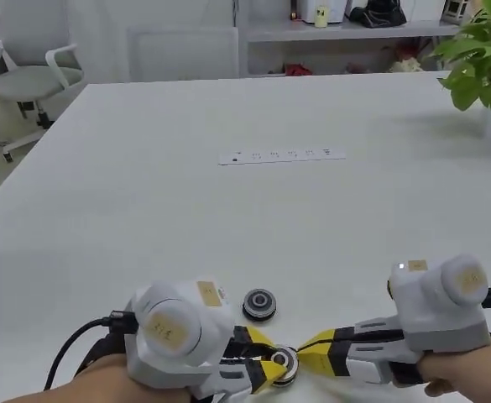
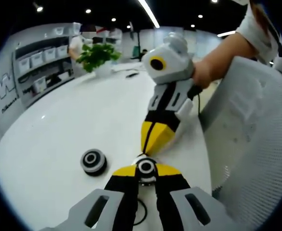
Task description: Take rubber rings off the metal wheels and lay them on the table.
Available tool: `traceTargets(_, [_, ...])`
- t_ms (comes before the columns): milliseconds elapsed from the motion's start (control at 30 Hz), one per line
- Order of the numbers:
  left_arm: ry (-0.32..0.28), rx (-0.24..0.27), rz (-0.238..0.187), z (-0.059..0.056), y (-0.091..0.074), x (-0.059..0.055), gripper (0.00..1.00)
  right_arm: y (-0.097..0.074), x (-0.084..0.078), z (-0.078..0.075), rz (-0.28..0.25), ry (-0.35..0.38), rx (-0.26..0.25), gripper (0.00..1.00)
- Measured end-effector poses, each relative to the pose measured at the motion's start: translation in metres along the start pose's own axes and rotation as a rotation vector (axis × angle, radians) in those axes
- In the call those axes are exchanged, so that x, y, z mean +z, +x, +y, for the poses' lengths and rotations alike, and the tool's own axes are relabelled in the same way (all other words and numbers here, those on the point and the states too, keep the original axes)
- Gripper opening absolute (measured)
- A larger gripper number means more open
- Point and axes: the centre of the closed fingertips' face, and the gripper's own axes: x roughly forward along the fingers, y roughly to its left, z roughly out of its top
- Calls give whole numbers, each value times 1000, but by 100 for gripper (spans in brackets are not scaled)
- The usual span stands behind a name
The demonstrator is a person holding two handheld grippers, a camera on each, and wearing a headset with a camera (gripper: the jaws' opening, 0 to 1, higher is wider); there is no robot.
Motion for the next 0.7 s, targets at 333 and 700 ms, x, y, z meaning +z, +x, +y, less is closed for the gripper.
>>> traceTargets(333, [6,9,2,1,1,0,12,1,3,3,5,-21,3,0])
traceTargets(700, [9,15,1,1,0,0,12,3,5,9,11,-53,24,0])
